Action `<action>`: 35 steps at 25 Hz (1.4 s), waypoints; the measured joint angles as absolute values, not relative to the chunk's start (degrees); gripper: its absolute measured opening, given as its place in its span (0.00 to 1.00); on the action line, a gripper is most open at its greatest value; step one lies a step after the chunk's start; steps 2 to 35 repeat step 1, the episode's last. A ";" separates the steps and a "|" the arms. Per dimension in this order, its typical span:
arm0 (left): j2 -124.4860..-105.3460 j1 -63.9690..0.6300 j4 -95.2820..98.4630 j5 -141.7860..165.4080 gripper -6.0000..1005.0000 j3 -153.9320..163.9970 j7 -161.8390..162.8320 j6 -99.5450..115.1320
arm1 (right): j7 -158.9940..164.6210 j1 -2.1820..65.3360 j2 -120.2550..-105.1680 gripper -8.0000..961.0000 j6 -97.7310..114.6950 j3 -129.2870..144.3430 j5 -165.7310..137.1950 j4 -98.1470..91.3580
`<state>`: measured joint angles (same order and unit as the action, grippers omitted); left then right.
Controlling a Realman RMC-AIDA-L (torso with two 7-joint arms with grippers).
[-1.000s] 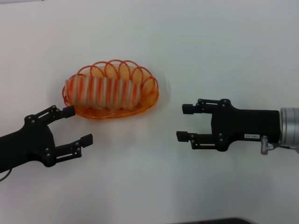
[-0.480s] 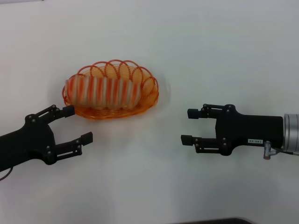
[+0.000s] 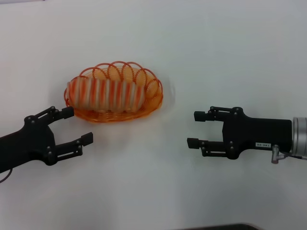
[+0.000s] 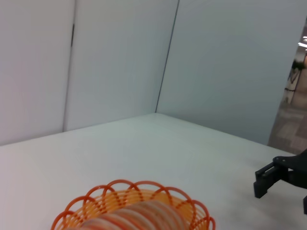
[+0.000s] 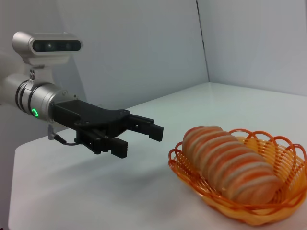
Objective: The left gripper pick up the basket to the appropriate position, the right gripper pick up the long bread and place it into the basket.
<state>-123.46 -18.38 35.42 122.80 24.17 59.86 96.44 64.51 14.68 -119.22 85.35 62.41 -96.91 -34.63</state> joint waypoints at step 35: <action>-123.44 -18.37 35.50 122.91 0.87 24.17 60.03 96.29 | 64.51 14.68 -119.21 0.79 85.34 62.38 -97.03 -34.63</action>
